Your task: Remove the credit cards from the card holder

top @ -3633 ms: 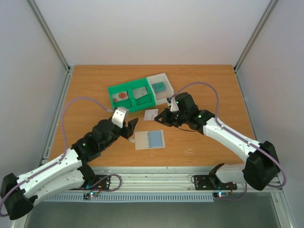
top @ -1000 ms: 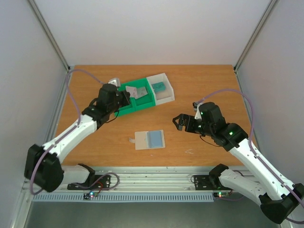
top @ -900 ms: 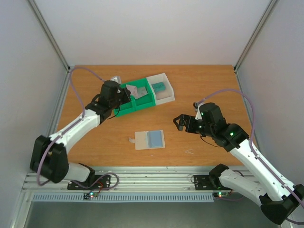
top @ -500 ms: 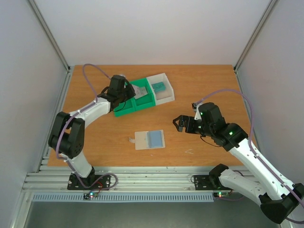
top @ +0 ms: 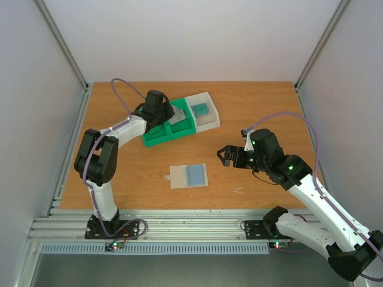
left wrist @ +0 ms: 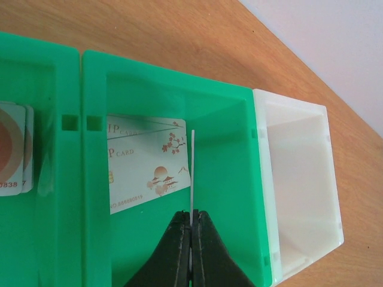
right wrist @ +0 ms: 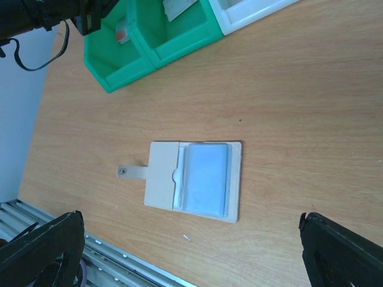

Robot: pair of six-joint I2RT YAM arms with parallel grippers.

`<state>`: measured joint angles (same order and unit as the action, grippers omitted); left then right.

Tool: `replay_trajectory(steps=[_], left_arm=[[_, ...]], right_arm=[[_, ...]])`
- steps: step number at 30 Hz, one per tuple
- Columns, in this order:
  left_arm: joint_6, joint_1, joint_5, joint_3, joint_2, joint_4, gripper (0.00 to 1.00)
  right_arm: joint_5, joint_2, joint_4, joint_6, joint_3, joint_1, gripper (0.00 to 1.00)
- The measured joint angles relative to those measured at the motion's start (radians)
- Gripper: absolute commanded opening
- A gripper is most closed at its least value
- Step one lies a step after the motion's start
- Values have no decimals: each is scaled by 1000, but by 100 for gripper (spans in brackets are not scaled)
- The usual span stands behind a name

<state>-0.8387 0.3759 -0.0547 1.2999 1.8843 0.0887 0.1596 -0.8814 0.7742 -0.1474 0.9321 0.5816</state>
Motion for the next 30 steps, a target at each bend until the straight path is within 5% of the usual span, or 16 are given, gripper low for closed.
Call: replay_trajectory(steps=[30], left_arm=[[27, 0, 18, 95, 87, 47, 0]], right_arm=[[32, -55, -7, 10, 0, 0, 98]])
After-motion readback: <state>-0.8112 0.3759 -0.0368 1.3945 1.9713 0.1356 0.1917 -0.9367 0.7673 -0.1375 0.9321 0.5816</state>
